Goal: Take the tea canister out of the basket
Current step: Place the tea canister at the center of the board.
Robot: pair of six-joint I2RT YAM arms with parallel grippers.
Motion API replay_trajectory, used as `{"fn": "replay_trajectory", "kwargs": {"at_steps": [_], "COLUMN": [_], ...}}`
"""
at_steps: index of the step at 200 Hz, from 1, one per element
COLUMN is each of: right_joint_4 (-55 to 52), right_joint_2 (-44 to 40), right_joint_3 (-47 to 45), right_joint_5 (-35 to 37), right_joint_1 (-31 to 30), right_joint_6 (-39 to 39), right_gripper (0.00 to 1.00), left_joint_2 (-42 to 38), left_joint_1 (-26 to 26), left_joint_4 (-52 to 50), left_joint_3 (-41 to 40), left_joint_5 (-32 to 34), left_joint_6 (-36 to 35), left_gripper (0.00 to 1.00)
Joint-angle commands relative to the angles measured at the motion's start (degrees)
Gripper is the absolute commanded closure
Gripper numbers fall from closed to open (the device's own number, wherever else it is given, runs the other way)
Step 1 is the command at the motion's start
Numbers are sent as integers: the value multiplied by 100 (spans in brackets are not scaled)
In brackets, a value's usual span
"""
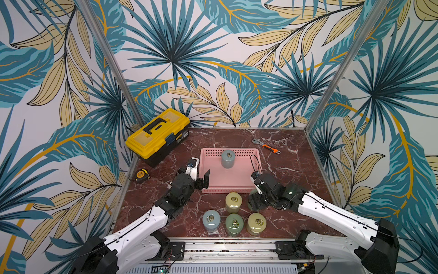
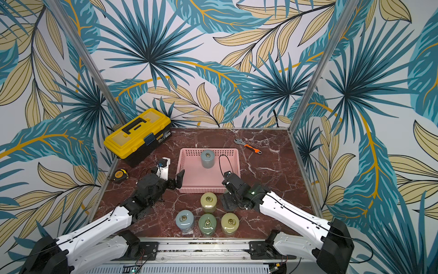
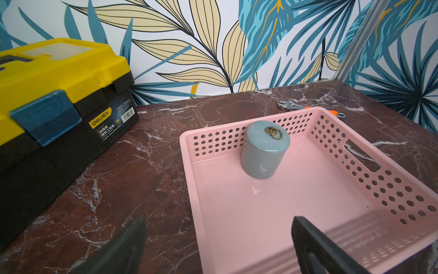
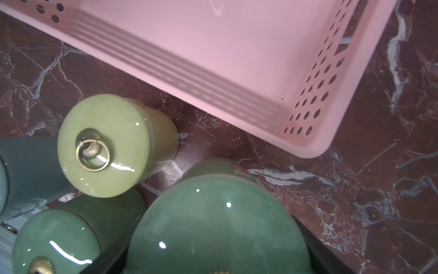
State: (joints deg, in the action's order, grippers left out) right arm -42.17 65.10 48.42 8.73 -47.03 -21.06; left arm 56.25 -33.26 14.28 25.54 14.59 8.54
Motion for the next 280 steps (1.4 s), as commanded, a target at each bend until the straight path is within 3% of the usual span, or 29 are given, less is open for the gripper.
{"fn": "replay_trajectory", "kwargs": {"at_steps": [1,280], "right_joint_4": [535,1132], "right_joint_2": [38,600], "right_joint_3": [-134,-684], "right_joint_5": [43,272], "right_joint_1": [-85,-210], "right_joint_6": [-236,-589], "right_gripper": [48,44], "left_joint_2": [-21,-132], "left_joint_1": [30,34], "left_joint_4": [57,75], "left_joint_3": [-118,-163], "left_joint_5": [45,35], "left_joint_6": [43,43], "left_gripper": [0,0]}}
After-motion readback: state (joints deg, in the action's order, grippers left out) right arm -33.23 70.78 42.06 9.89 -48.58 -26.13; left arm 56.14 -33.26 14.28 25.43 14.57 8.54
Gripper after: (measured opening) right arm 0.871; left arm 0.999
